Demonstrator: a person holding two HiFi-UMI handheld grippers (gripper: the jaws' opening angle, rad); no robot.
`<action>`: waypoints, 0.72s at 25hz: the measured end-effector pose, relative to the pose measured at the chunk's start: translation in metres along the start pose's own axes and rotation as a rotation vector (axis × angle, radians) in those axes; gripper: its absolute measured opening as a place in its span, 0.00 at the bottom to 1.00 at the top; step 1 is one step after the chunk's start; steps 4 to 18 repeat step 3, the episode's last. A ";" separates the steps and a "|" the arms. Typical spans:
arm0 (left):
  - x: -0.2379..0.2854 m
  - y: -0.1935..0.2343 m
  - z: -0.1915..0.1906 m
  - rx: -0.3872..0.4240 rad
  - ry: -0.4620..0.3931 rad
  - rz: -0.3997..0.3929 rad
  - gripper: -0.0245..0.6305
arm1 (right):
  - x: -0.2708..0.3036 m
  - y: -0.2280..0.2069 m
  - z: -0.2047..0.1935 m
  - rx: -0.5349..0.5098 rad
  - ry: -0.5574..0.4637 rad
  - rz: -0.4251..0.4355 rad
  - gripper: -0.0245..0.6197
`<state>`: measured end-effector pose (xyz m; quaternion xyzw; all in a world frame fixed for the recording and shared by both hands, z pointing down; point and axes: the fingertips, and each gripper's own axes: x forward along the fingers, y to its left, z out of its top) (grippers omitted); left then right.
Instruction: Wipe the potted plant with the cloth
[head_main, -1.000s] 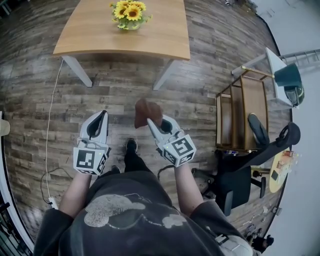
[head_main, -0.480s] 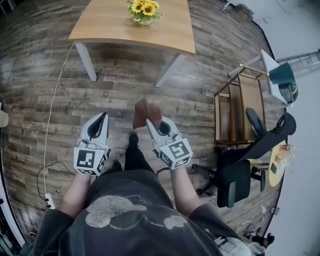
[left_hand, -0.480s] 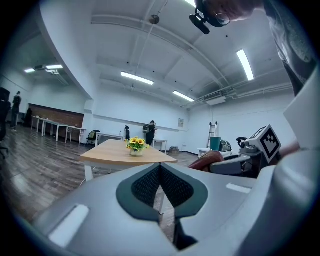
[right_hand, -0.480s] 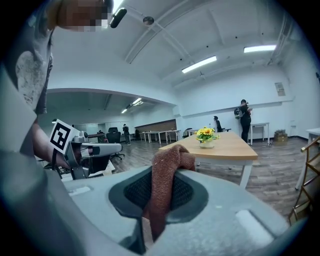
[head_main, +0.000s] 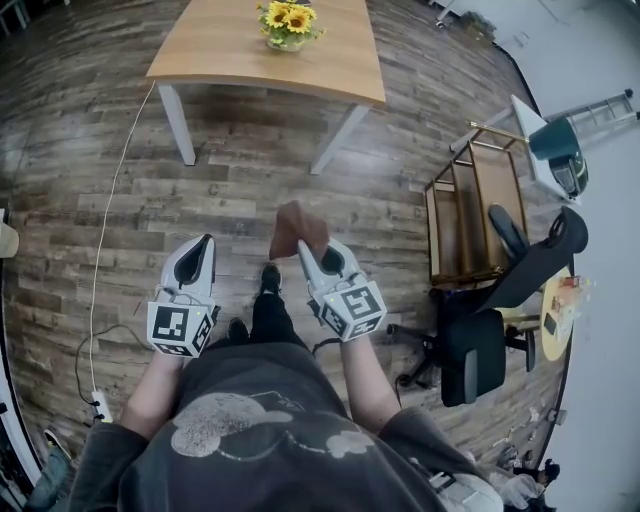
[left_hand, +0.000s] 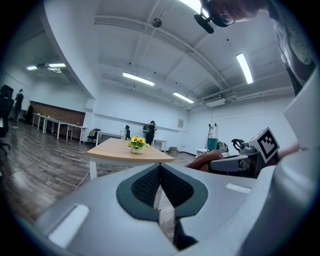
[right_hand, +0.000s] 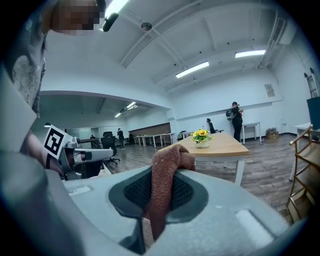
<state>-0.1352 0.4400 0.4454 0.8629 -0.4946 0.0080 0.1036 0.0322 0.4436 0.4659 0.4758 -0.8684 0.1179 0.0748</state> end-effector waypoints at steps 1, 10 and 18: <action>-0.003 0.000 0.000 0.002 -0.001 0.001 0.07 | -0.002 0.002 -0.001 0.004 -0.003 -0.003 0.10; -0.009 0.000 0.000 0.007 -0.003 0.001 0.07 | -0.005 0.005 -0.002 0.010 -0.008 -0.009 0.10; -0.009 0.000 0.000 0.007 -0.003 0.001 0.07 | -0.005 0.005 -0.002 0.010 -0.008 -0.009 0.10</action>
